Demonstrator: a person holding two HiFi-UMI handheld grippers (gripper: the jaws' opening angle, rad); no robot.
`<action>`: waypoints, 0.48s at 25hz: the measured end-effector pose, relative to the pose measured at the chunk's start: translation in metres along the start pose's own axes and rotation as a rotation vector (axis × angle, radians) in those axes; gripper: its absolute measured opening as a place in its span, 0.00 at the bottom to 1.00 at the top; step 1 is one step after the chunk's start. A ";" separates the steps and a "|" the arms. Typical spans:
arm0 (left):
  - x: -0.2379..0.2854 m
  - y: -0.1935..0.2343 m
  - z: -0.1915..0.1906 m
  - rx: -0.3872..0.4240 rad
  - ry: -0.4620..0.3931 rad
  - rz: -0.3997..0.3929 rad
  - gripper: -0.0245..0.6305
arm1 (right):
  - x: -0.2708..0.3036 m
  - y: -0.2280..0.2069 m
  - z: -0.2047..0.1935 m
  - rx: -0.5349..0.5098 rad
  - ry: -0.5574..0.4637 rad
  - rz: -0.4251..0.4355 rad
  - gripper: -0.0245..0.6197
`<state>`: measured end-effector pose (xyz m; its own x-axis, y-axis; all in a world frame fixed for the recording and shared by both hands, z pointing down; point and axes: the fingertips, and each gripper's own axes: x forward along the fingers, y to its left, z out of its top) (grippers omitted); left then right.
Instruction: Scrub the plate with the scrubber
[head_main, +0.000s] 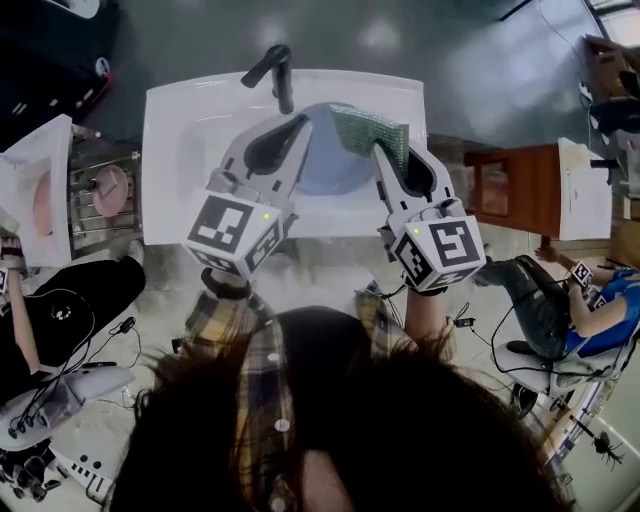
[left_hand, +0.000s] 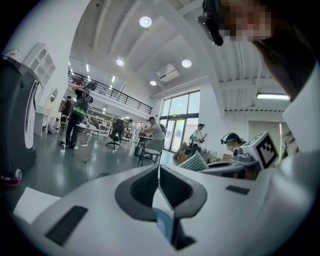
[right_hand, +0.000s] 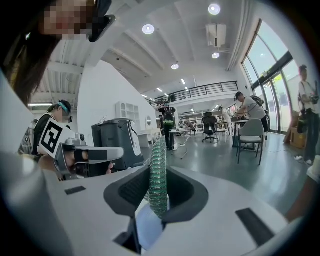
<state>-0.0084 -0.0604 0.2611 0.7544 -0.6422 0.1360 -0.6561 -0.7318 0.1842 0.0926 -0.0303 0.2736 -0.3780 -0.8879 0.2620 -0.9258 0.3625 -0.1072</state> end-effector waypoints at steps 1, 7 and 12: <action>0.008 0.001 0.001 0.002 0.003 0.006 0.07 | 0.005 -0.008 0.002 0.001 0.003 0.008 0.19; 0.046 0.016 -0.003 -0.003 0.047 0.056 0.07 | 0.038 -0.039 0.003 0.017 0.039 0.084 0.19; 0.057 0.029 -0.015 -0.011 0.066 0.092 0.07 | 0.063 -0.046 -0.006 0.033 0.053 0.120 0.19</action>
<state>0.0164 -0.1148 0.2888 0.6907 -0.6899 0.2167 -0.7228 -0.6677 0.1783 0.1111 -0.1013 0.3011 -0.4864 -0.8221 0.2958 -0.8737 0.4551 -0.1717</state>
